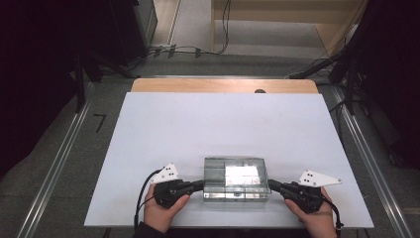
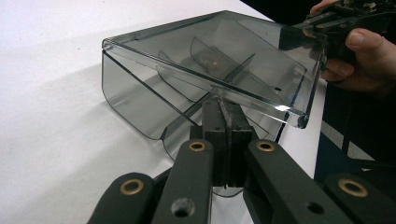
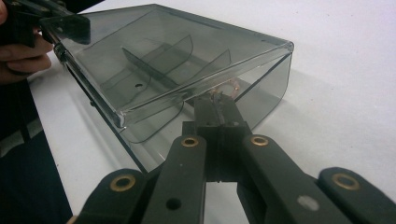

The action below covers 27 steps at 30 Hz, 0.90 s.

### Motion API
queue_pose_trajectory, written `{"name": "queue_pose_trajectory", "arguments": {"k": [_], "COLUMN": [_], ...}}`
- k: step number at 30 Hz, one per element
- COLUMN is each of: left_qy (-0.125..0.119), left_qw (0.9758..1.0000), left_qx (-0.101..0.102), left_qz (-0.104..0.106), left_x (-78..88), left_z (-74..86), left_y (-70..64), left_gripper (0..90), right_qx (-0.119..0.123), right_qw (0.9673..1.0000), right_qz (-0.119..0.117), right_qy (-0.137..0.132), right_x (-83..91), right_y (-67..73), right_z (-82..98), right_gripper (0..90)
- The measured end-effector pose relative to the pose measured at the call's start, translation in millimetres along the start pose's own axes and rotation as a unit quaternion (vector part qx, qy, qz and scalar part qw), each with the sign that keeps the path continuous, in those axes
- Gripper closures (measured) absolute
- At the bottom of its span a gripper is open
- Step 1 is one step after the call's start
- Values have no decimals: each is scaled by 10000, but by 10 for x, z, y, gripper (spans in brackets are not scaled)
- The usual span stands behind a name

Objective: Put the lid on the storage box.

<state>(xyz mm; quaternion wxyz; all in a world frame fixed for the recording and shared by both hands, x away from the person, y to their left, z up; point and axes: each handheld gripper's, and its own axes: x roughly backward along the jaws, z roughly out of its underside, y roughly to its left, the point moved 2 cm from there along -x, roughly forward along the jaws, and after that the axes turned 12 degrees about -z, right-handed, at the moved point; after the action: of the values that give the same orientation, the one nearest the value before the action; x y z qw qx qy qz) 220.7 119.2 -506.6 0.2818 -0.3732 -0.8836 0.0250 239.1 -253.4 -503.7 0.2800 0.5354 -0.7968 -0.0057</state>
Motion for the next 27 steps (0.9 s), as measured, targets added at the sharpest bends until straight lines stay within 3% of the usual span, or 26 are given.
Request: {"name": "queue_pose_trajectory", "arguments": {"k": [14,20,27], "left_qy": [87,100,123], "left_qw": [9999,9999,9999], "left_qx": [-27,10,26], "left_qz": [-78,-15,-17], "left_x": [19,26,12], "left_z": [25,29,39], "left_y": [29,42,42], "left_gripper": [893,893,893], "right_qx": [32,51,8], "right_qw": [10000,9997,9998], "right_qz": [11,110,68], "right_qy": [83,232,199], "right_x": [-16,-35,-30], "right_y": [-13,-26,-31], "right_z": [29,51,53], "right_gripper": [878,878,878]}}
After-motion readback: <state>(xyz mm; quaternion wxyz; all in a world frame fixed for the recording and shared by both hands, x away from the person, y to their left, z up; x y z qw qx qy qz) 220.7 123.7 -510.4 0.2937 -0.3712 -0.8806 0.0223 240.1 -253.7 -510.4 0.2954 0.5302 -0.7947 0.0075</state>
